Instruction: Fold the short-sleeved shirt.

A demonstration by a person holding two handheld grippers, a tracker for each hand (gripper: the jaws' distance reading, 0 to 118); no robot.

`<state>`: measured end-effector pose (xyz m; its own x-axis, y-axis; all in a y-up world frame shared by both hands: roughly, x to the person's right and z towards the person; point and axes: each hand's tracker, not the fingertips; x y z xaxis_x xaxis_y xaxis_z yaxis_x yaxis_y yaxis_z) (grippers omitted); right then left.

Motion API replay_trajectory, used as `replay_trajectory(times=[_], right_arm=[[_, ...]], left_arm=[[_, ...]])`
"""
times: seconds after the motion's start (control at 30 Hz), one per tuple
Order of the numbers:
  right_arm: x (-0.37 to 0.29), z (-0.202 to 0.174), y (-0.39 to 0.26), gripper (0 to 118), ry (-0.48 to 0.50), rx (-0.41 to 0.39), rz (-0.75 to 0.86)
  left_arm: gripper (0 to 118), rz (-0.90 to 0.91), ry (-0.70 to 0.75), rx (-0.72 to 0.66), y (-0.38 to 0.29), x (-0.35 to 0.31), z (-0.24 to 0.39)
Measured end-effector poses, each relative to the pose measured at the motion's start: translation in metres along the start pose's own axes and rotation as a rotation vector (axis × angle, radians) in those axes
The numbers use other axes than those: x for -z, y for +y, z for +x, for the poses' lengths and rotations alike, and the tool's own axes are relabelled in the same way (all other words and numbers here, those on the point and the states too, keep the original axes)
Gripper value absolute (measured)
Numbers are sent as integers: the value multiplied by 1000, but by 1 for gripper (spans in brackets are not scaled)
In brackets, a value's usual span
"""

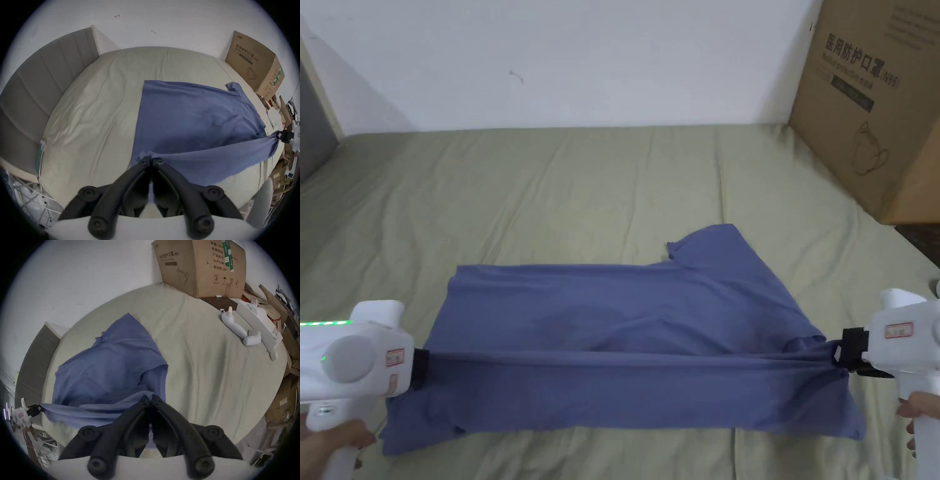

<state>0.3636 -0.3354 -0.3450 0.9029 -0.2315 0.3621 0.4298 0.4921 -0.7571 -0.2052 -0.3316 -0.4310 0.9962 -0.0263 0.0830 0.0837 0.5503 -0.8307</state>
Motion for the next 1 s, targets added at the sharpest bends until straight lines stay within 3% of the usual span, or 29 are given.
replay_trajectory(times=[0.07, 0.1, 0.13, 0.17, 0.2, 0.23, 0.33, 0.37, 0.4, 0.43, 0.6, 0.63, 0.67, 0.7, 0.73, 0.77, 0.83, 0.87, 0.9, 0.97, 1.0], right_arm=[[19, -7, 5, 15, -46, 8, -23], [25, -6, 7, 37, -60, -5, -38], [27, -9, 8, 37, -69, -26, -49], [27, -12, 8, 46, -82, -50, -66], [23, -14, 6, 66, -64, -58, -55], [15, -11, 4, 73, -24, -91, -29], [-6, -17, -2, 68, -18, -118, -3], [-14, -15, -5, 55, -3, -129, 29], [-22, -17, -10, 14, 20, -139, 47], [-26, -18, -17, 0, 14, -137, 51], [-28, -22, -47, 0, -9, -170, -13], [-20, -23, -49, 0, -9, -172, -24], [-18, -23, -54, 0, -8, -163, -28], [-17, -23, -58, 0, 1, -148, -42], [-16, -22, -62, 0, 21, -134, -56], [-13, -21, -65, 0, 34, -125, -55], [-11, -21, -71, 0, 31, -126, -64], [-12, -22, -74, 0, 27, -130, -68], [-12, -22, -77, 0, 21, -137, -70], [-13, -21, -82, 0, 21, -141, -75], [-13, -19, -83, 0, 27, -135, -76]], left_arm=[[78, -33, 29, 34, 10, 20, 6], [92, -67, 42, 40, 12, 29, 6], [92, -102, 49, 46, 13, 35, 3], [94, -94, 40, 41, 11, 34, -2], [94, -84, 37, 34, 8, 30, -8], [93, -70, 35, 7, 6, 26, -14], [91, -63, -24, -75, -7, 9, -31], [78, -52, -40, -97, -12, 3, -35], [32, -35, -70, -102, -20, -6, -37], [0, -29, -75, -95, -28, -11, -38], [1, -31, -18, -62, -59, -8, -36], [14, -20, -12, -82, -62, -6, -38], [40, -15, -33, -122, -63, -3, -42], [82, -43, -47, -149, -61, 4, -44], [106, -69, -75, -174, -63, 11, -46], [115, -73, -91, -188, -66, 17, -48], [107, -51, -72, -168, -67, 25, -43], [96, -60, -41, -152, -67, 35, -43], [64, -122, 9, -125, -69, 48, -45], [59, -178, 27, -115, -75, 62, -39], [50, -119, 6, -134, -77, 56, -38]])
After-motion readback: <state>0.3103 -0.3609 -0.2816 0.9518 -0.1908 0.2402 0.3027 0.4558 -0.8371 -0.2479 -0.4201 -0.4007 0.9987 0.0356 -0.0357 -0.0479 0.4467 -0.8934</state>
